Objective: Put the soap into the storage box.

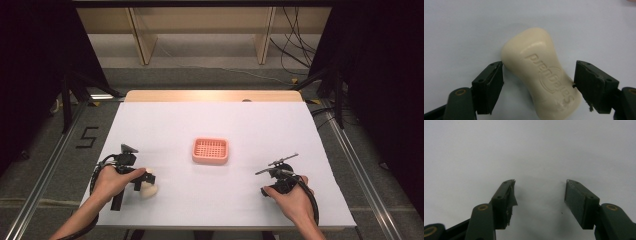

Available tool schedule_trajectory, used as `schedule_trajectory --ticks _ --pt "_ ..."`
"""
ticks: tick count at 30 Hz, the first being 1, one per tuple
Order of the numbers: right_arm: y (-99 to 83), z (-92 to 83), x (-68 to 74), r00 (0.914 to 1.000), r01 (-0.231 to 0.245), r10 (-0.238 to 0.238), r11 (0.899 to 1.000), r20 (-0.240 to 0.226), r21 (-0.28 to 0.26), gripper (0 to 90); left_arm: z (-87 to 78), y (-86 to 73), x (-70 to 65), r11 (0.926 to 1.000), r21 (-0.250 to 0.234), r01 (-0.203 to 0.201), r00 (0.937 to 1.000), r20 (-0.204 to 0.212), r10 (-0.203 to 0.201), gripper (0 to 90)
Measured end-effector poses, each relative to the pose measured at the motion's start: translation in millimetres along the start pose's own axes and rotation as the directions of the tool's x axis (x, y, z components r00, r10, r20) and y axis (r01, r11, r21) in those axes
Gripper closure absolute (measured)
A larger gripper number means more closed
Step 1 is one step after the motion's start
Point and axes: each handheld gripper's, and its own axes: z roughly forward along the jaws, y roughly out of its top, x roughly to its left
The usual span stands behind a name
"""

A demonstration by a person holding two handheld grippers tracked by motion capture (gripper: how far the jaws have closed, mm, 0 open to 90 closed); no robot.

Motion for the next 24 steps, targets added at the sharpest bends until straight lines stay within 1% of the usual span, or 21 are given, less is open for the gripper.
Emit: schedule_trajectory --ticks 2,4,6,8,9,11,12,14,15,16,18,19,20,21,22,23,24 --pt "0.3 0.5 1.7 0.9999 -0.014 0.014 1.000 0.006 0.007 42.0 3.6 1.1 -0.4 1.0000 0.008 -0.004 1.0000 -0.004 0.004 23.2" --pt "0.4 0.5 1.8 0.9999 -0.013 0.013 1.000 0.006 0.009 42.0 6.8 2.1 -1.4 0.9998 0.018 -0.003 0.9999 -0.017 0.004 23.2" --pt "0.3 0.6 1.7 0.9999 -0.014 0.014 1.000 0.005 0.007 42.0 6.3 2.9 -1.4 0.9992 0.031 -0.027 0.9994 -0.021 0.028 23.6" --pt "0.3 0.6 1.9 0.9999 -0.014 0.014 1.000 0.006 0.008 42.0 7.1 3.4 -2.3 0.9996 0.022 -0.017 0.9995 -0.027 0.017 25.2" --pt "0.2 0.7 1.8 0.9999 -0.009 0.009 1.000 0.007 0.008 42.0 6.3 4.5 -1.6 0.9989 0.040 -0.025 0.9992 -0.029 0.026 25.7" --pt "0.1 0.7 2.6 0.9999 -0.010 0.010 1.000 0.005 0.008 41.9 5.9 5.5 -1.3 0.9982 0.050 -0.034 0.9988 -0.033 0.035 27.4" --pt "0.2 0.6 2.8 0.9999 -0.009 0.009 1.000 0.006 0.011 41.9 6.7 5.5 -2.2 0.9989 0.039 -0.026 0.9989 -0.038 0.028 28.2" --pt "0.2 0.6 3.0 0.9999 -0.009 0.009 1.000 0.006 0.011 41.9 7.0 5.6 -2.4 0.9989 0.037 -0.027 0.9988 -0.040 0.029 29.9" --pt "0.1 0.6 2.6 1.0000 -0.004 0.004 1.000 0.006 0.007 41.9 6.1 6.4 -2.1 0.9973 0.056 -0.048 0.9978 -0.044 0.050 30.8" --pt "0.3 0.9 3.1 0.9999 -0.012 0.012 1.000 0.009 0.011 41.9 6.1 6.6 -2.3 0.9969 0.059 -0.052 0.9973 -0.049 0.055 31.9" --pt "0.4 0.9 3.1 0.9999 -0.011 0.011 1.000 0.009 0.011 41.9 6.5 6.8 -2.9 0.9970 0.058 -0.053 0.9969 -0.056 0.056 34.6" --pt "0.1 0.5 2.4 1.0000 -0.002 0.002 1.000 0.002 0.007 41.9 5.5 6.5 -5.0 0.9958 0.080 -0.044 0.9970 -0.061 0.049 35.9" --pt "0.0 0.9 1.6 0.9998 0.007 -0.007 1.000 0.018 0.010 41.8 4.8 6.9 -4.0 0.9930 0.093 -0.073 0.9947 -0.066 0.079 37.4" --pt "0.0 1.0 1.0 0.9996 0.015 -0.016 1.000 0.023 0.012 41.8 5.9 6.9 -5.1 0.9942 0.081 -0.070 0.9942 -0.076 0.077 38.9" --pt "0.2 1.1 2.2 0.9998 0.004 -0.005 1.000 0.018 0.010 41.8 5.1 7.5 -3.1 0.9898 0.091 -0.109 0.9902 -0.077 0.116 40.6" --pt "0.4 1.6 2.2 0.9994 0.002 -0.003 1.000 0.035 0.017 41.8 4.8 7.7 -3.1 0.9875 0.101 -0.121 0.9883 -0.081 0.129 42.1" --pt "0.1 1.4 0.9 0.9995 0.014 -0.014 1.000 0.027 0.011 41.8 5.5 7.3 -3.7 0.9874 0.095 -0.127 0.9872 -0.085 0.135 43.4"
